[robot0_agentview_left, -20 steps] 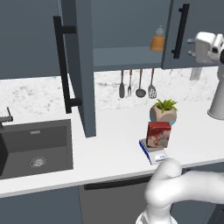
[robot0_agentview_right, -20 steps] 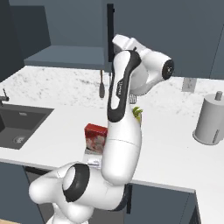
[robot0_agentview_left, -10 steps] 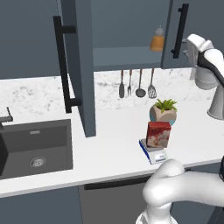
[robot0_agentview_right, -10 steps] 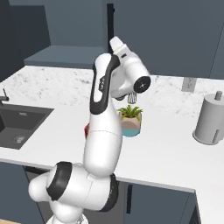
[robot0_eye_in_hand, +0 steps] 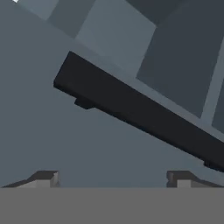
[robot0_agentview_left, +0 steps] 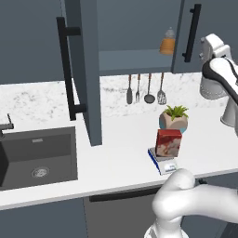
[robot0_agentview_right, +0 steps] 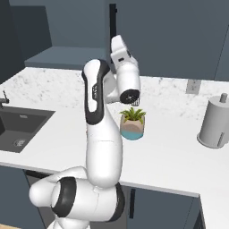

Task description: Pick the cereal and place it on the digital scale for weighing, and close the cabinet.

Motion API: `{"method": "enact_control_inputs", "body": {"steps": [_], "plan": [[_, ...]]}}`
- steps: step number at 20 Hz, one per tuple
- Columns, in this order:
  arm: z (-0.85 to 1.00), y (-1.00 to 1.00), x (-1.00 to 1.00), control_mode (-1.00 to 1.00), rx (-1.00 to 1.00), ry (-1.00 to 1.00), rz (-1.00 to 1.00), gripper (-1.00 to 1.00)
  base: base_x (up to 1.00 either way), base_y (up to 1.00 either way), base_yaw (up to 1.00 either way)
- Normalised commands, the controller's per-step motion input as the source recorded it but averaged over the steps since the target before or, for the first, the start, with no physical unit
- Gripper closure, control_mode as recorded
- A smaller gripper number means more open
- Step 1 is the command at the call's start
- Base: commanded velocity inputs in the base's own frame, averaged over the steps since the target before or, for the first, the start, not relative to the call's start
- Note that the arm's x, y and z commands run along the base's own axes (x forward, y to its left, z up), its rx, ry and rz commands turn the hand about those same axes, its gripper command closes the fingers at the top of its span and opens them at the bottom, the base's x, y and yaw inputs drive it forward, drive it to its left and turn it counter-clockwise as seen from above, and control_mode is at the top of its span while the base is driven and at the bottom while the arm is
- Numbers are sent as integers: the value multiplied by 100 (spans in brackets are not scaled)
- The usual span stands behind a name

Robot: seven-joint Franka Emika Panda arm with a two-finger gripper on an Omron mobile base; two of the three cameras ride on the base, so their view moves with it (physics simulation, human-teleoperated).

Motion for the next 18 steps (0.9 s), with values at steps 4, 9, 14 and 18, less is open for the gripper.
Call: {"method": "enact_control_inputs", "body": {"steps": [4, 9, 14, 18], "plan": [[53, -51, -66, -100, 0, -3, -11, -100, 0, 0, 0], [58, -36, -61, -100, -3, 4, -6, -100, 0, 0, 0], [84, -31, -86, -100, -15, 13, 0, -100, 0, 0, 0], [93, -44, -94, -100, -23, 21, 0, -100, 0, 0, 0]]}}
